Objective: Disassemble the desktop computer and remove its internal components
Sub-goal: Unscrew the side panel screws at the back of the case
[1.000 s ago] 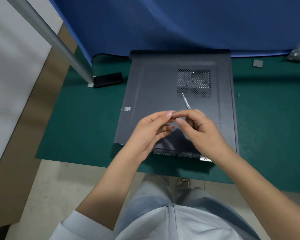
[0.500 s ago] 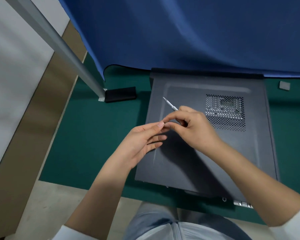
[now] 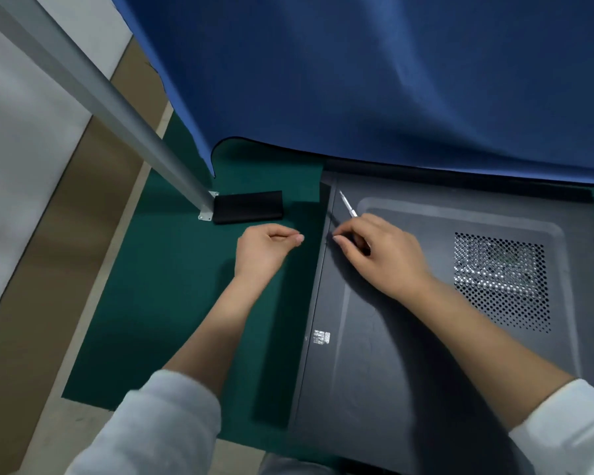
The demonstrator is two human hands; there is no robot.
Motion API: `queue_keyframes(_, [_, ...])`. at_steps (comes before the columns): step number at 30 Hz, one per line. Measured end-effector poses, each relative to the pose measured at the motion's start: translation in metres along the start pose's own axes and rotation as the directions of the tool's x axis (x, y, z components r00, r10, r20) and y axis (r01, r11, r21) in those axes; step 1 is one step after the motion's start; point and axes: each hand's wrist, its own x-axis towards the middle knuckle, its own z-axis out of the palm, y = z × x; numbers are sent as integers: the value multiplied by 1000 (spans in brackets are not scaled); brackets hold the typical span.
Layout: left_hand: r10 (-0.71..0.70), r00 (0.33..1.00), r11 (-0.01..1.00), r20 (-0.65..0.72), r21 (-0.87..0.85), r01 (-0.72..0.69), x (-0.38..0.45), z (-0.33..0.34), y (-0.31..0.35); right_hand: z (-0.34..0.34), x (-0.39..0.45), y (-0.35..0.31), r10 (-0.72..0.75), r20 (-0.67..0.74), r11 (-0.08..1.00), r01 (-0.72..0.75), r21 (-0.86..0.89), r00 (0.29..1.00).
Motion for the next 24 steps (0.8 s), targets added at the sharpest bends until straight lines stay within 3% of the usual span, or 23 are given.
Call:
queue_keyframes(6, [29,995,895,-94,446,17,69,30,-21,8,-6,6,-72,-35,993,68,-94,997])
queue_keyframes(12, [162,976,771,-147,636,-32,101,48,-29,10,-4,7,-59,-53,996,56,-65,997])
queue_keyframes(19, [256,956,684,-145,726,-73,103,55,-40,11,-2,8,-59,-58,997,56,-62,997])
queue_keyframes(21, [231,961,741,-152,667,-73,99,52,-38,10,-2,7,-55,-54,997,52,-62,997])
queue_keyframes(24, [239,953,913,-188,378,-154,80,41,-27,6,-3,6,-25,-36,1000,24,-11,999])
